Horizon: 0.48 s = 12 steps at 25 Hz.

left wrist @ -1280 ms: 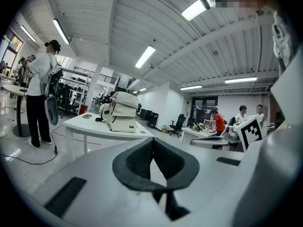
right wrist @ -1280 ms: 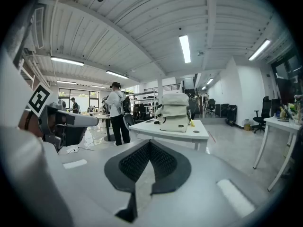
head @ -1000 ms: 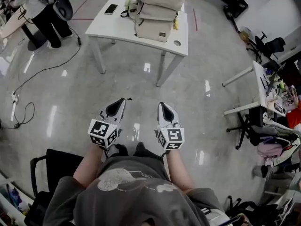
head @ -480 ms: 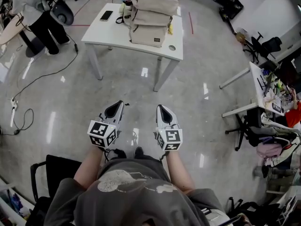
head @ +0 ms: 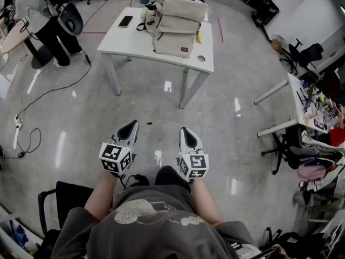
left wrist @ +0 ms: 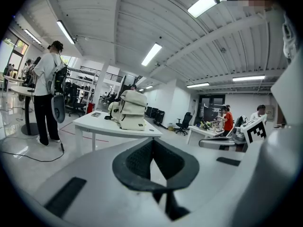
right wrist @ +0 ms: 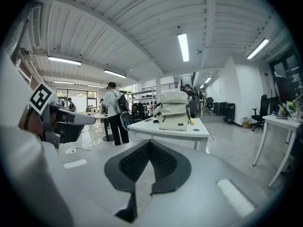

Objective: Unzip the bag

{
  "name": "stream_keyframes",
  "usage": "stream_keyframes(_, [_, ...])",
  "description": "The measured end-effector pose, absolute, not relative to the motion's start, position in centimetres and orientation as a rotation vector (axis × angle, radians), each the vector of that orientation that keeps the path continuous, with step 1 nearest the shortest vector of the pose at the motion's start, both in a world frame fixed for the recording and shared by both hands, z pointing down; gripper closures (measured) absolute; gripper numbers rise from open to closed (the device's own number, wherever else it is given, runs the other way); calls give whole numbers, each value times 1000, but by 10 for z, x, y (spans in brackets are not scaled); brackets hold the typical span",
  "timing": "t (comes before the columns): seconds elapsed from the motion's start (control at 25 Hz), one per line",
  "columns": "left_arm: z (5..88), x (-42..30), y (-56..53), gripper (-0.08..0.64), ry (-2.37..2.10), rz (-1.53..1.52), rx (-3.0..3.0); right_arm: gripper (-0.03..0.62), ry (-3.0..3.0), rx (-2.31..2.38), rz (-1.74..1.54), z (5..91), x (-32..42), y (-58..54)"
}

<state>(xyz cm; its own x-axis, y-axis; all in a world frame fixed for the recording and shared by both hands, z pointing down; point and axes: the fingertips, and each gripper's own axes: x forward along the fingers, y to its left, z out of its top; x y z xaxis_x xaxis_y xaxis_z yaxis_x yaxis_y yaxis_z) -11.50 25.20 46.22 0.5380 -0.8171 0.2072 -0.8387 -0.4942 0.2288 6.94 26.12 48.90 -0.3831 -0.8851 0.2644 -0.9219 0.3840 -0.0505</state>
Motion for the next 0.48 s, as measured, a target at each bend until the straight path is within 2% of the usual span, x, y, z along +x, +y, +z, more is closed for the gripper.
stream_keyframes(0.48, [466,-104,188,554,-1396,125,2495,592,-2460,1637,304,498,88,186])
